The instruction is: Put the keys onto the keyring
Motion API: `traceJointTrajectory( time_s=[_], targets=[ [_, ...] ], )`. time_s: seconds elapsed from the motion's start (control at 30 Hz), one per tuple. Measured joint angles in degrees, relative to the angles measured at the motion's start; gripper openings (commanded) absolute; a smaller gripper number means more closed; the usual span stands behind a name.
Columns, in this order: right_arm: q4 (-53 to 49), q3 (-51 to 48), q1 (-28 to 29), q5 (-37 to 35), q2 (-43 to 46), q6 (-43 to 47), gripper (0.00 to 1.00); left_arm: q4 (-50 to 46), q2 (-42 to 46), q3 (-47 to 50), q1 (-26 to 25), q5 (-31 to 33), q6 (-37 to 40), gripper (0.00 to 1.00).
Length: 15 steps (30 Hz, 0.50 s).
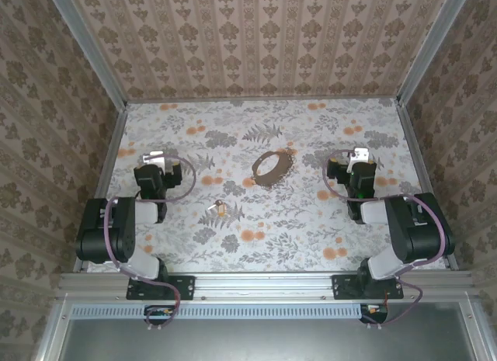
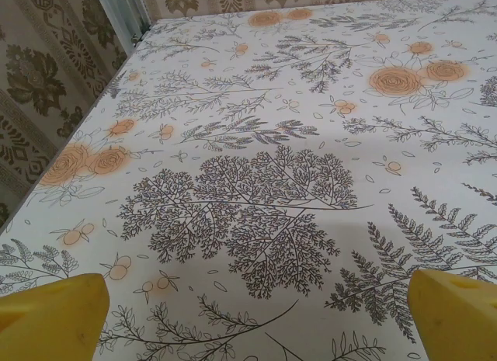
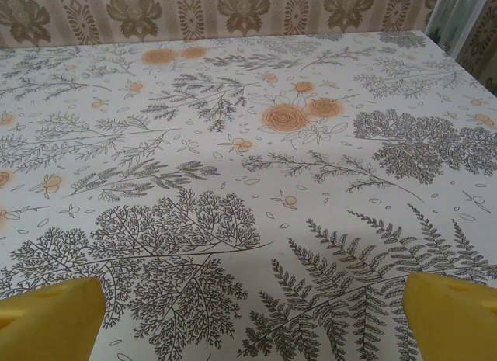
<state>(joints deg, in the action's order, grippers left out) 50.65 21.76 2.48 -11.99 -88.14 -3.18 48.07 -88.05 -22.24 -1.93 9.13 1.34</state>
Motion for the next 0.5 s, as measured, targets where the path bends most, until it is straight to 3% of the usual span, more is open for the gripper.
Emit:
traceJointTrajectory(
  time_s=[0.5],
  targets=[
    [0.0, 0.0, 0.0, 0.0, 0.0, 0.0, 1.0, 0.0, 0.0, 0.0, -0.02, -0.37, 0.0, 1.0]
  ],
)
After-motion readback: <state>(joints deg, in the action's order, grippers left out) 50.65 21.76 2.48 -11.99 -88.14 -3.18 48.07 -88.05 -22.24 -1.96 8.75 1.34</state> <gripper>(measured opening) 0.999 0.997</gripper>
